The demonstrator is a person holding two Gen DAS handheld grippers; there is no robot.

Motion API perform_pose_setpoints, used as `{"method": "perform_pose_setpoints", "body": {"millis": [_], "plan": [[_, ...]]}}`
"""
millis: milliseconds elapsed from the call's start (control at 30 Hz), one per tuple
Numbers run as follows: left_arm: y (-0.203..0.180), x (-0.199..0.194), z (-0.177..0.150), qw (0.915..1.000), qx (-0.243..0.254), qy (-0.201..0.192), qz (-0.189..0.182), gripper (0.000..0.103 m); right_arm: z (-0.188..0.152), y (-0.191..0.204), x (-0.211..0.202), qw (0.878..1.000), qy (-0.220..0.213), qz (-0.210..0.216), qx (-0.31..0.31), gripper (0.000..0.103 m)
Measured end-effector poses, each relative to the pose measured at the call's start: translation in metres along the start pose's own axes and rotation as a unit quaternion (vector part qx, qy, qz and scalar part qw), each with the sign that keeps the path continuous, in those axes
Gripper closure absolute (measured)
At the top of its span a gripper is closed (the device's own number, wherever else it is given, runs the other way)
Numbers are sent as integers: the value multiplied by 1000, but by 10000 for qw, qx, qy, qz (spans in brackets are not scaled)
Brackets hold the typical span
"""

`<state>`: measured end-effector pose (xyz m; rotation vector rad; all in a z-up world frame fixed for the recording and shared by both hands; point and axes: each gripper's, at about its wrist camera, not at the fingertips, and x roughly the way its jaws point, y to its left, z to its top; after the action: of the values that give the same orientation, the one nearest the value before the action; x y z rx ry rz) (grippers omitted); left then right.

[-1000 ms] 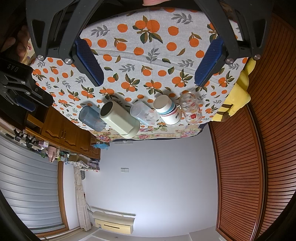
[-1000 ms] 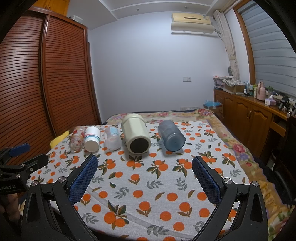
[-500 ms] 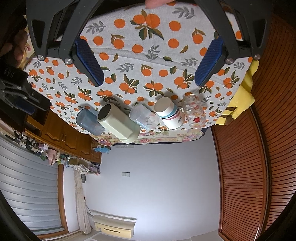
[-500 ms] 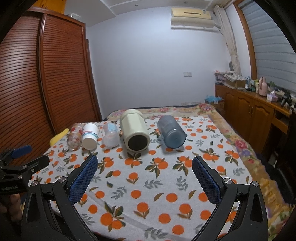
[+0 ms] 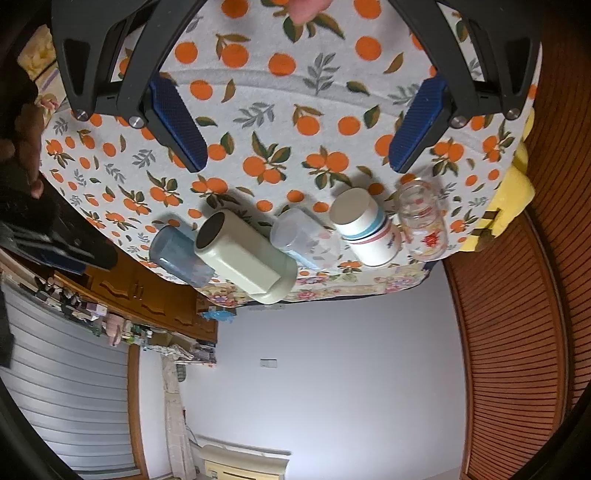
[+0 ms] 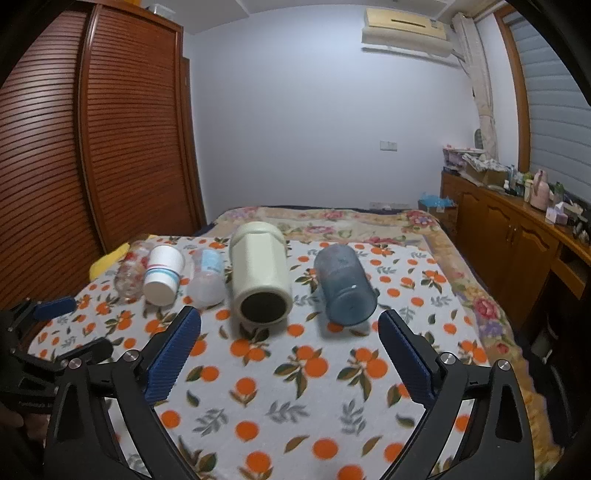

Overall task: Flip cup upright
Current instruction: 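Move the right gripper to the lying blue plastic cup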

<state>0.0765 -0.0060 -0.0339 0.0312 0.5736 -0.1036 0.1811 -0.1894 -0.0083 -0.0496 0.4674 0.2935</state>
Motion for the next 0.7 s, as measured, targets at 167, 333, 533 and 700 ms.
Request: {"method": "perform_pose_setpoints", "body": {"millis": [167, 333, 533, 700], "plan": [[-5, 12, 7, 9998, 118, 56, -159, 4, 13, -17, 23, 9997, 241, -23, -28, 10], [-5, 28, 16, 9992, 146, 167, -321, 5, 25, -34, 51, 9981, 618, 8, -79, 11], [-6, 40, 24, 9978, 221, 291, -548, 12, 35, -53, 94, 9925, 1218, 88, -7, 16], [-6, 45, 31, 9977, 312, 241, -557, 13, 39, -60, 133, 9842, 1758, 192, -14, 21]]}}
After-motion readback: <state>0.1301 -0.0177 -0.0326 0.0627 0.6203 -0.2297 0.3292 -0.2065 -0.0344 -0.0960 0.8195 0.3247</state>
